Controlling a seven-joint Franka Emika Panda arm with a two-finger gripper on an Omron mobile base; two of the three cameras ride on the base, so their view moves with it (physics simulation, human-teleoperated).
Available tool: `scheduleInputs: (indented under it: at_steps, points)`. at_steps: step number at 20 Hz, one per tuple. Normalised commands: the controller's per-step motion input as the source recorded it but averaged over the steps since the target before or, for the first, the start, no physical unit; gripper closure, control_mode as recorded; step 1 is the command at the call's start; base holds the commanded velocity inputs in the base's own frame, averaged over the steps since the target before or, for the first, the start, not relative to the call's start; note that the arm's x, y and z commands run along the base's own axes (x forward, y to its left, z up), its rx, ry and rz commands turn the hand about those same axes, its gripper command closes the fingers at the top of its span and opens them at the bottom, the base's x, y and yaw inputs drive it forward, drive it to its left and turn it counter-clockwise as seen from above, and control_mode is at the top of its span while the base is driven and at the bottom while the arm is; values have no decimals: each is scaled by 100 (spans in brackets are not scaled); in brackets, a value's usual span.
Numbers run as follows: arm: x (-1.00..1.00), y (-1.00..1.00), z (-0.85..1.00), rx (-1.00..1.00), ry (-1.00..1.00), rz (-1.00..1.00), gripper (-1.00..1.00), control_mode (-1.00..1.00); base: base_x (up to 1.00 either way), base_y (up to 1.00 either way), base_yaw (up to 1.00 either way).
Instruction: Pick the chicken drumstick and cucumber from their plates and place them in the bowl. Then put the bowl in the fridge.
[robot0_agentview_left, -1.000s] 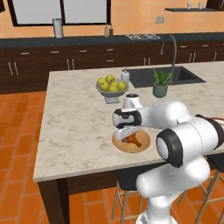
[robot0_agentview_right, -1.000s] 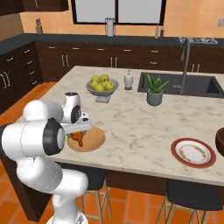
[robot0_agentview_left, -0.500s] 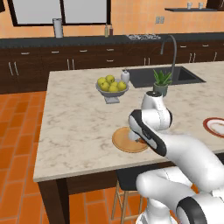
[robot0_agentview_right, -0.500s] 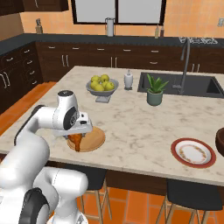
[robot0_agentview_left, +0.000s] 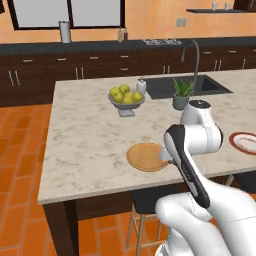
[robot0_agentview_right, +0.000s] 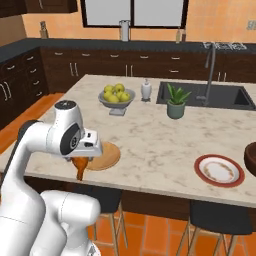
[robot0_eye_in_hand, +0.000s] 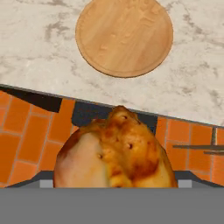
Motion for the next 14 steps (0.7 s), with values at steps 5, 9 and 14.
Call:
scheduleInputs:
  at_steps: [5, 9, 14]
  points:
    - [0, 0, 0, 0, 0, 0, 100, 100, -66, -81, -3]
    - [0, 0, 0, 0, 0, 0, 100, 100, -65, -100, 0]
    - [0, 0, 0, 0, 0, 0, 100, 100, -33, -100, 0]
